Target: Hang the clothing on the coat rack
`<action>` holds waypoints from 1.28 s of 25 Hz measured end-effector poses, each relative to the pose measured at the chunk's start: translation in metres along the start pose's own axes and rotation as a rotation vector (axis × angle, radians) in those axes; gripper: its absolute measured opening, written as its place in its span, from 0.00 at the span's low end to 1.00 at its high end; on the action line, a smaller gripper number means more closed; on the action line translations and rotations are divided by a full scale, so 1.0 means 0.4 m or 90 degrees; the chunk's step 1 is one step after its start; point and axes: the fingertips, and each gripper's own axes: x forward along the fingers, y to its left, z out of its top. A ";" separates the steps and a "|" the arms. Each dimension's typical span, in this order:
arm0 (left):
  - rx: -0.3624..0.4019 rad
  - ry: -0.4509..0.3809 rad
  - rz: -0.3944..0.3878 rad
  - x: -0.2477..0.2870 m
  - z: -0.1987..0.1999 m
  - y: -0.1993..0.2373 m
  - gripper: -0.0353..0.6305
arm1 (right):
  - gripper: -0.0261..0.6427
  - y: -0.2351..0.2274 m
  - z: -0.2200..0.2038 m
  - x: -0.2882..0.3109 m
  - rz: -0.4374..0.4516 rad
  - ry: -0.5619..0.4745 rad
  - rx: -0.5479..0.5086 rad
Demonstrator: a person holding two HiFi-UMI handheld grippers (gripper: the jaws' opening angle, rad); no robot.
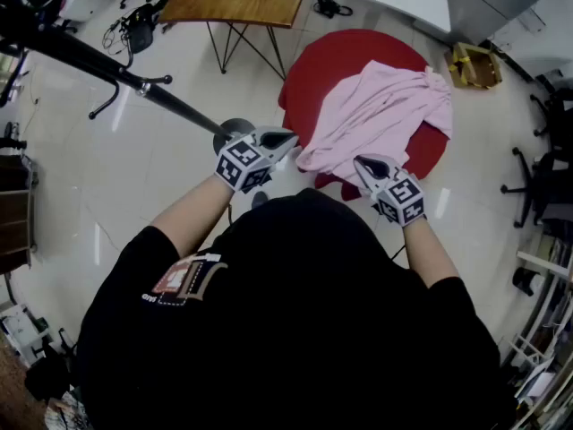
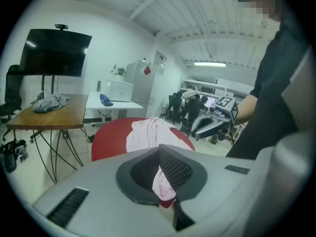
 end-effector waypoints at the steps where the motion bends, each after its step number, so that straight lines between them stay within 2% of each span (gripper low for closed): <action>1: 0.011 0.022 0.000 0.016 -0.015 0.007 0.06 | 0.12 0.010 -0.001 0.016 0.008 0.015 -0.011; 5: 0.063 0.106 -0.002 0.078 -0.069 0.040 0.06 | 0.27 0.047 -0.020 0.092 0.045 0.082 -0.100; 7: 0.073 0.153 -0.013 0.109 -0.102 0.052 0.07 | 0.31 0.069 -0.043 0.132 0.065 0.120 -0.153; 9: 0.063 0.200 -0.031 0.140 -0.133 0.056 0.22 | 0.33 0.085 -0.073 0.167 0.076 0.155 -0.198; 13: 0.016 0.279 -0.071 0.193 -0.188 0.042 0.25 | 0.40 0.094 -0.140 0.223 0.080 0.227 -0.273; 17: -0.036 0.343 -0.082 0.232 -0.248 0.031 0.25 | 0.41 0.088 -0.187 0.256 0.074 0.272 -0.328; 23: -0.074 0.411 -0.051 0.264 -0.308 0.050 0.25 | 0.41 0.061 -0.223 0.297 0.042 0.312 -0.369; 25: -0.058 0.450 -0.011 0.253 -0.336 0.068 0.25 | 0.37 0.062 -0.207 0.291 0.039 0.312 -0.374; 26: -0.045 0.480 0.015 0.240 -0.356 0.080 0.22 | 0.29 0.062 -0.213 0.286 0.040 0.313 -0.380; 27: -0.040 0.479 0.008 0.248 -0.361 0.069 0.16 | 0.24 0.062 -0.229 0.282 0.044 0.316 -0.387; 29: -0.053 0.398 -0.075 0.304 -0.327 0.005 0.10 | 0.09 0.061 -0.232 0.270 0.047 0.312 -0.390; 30: -0.059 0.373 -0.103 0.313 -0.311 -0.014 0.08 | 0.08 0.059 -0.222 0.260 0.047 0.304 -0.385; 32: -0.072 0.355 -0.121 0.290 -0.287 -0.020 0.07 | 0.07 0.060 -0.201 0.235 0.048 0.275 -0.369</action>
